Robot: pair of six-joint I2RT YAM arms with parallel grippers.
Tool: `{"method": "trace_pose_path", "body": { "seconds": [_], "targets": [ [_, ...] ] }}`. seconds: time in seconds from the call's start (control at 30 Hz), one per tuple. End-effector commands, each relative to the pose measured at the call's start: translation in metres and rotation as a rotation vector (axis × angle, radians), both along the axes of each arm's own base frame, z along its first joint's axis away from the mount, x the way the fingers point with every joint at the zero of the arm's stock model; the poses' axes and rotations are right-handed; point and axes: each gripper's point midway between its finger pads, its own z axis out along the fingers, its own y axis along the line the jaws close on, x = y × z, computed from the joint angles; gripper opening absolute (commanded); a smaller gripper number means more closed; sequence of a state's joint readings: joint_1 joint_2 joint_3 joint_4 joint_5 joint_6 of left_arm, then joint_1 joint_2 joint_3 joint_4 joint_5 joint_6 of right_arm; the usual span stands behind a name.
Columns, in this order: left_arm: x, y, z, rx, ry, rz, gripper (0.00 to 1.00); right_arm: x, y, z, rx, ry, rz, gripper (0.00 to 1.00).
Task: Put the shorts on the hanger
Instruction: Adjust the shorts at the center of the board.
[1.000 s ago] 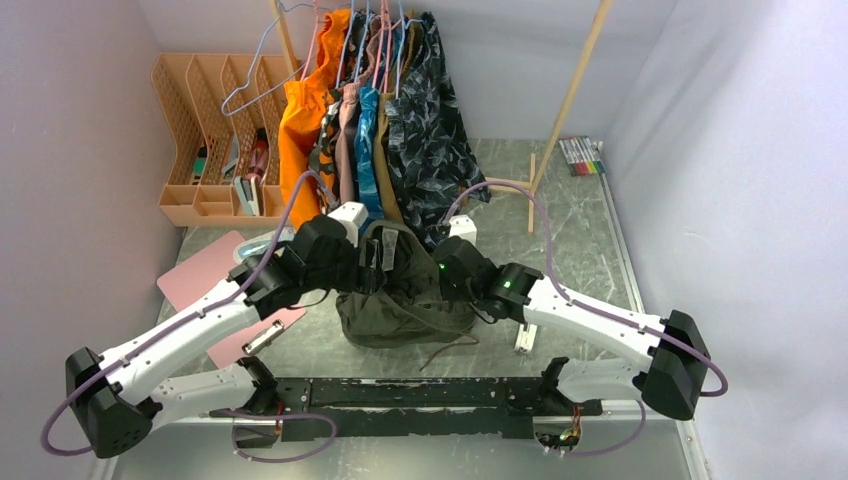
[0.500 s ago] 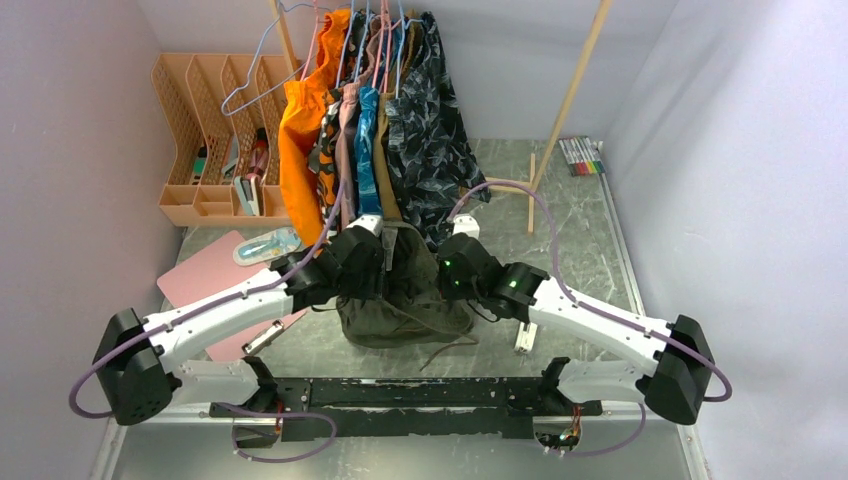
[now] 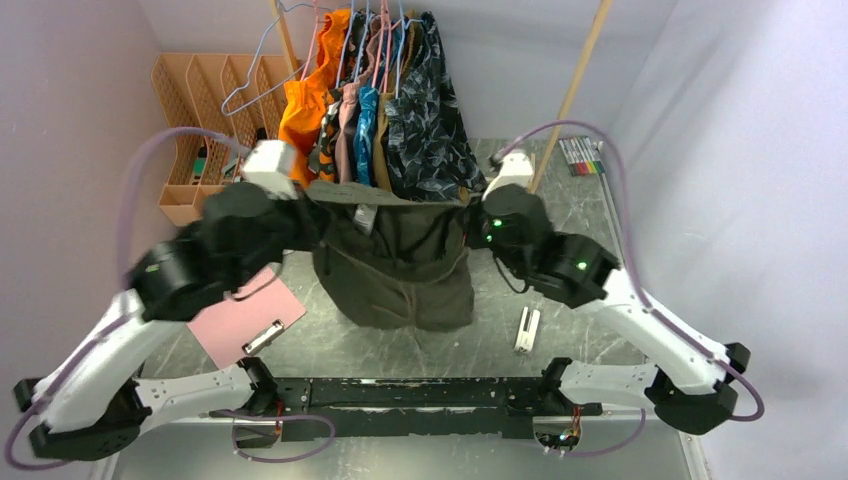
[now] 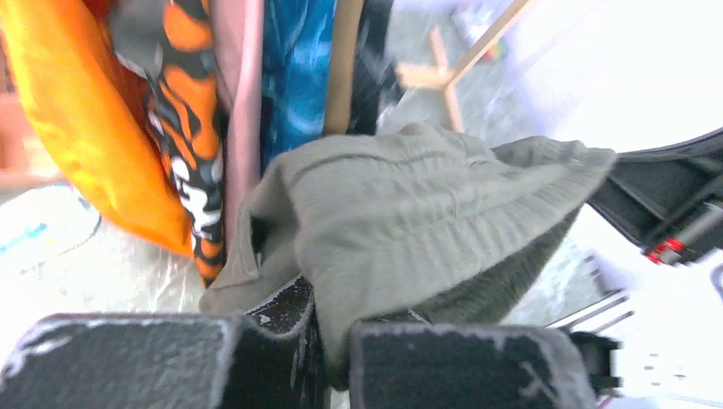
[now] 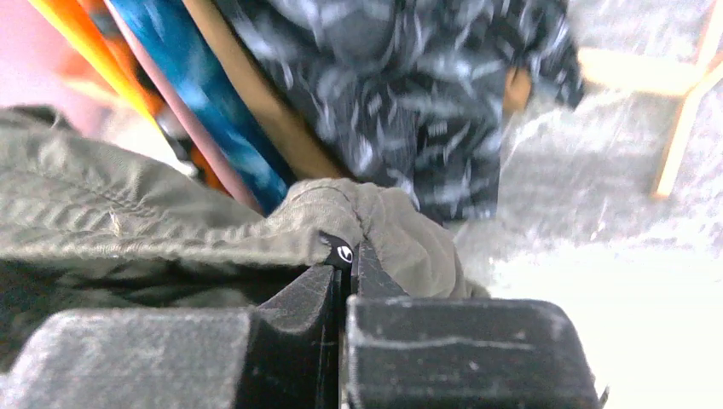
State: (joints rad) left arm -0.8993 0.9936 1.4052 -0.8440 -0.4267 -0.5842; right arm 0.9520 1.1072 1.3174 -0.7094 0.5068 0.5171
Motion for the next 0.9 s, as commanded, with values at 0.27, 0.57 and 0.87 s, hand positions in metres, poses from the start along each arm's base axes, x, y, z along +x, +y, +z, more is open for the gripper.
{"method": "trace_pose_path", "body": {
  "seconds": [0.27, 0.57, 0.87],
  "targets": [
    [-0.021, 0.053, -0.017, 0.11, -0.001, 0.069, 0.07, -0.008, -0.058, -0.051, -0.14, 0.051, -0.191, 0.0],
    [-0.021, 0.052, -0.092, 0.145, 0.113, 0.128, 0.07, -0.021, -0.032, -0.135, -0.106, 0.238, -0.085, 0.0],
    [0.007, 0.036, -0.153, 0.234, 0.233, 0.2, 0.07, 0.018, -0.016, -0.153, -0.045, 0.315, -0.043, 0.15]
  ]
}}
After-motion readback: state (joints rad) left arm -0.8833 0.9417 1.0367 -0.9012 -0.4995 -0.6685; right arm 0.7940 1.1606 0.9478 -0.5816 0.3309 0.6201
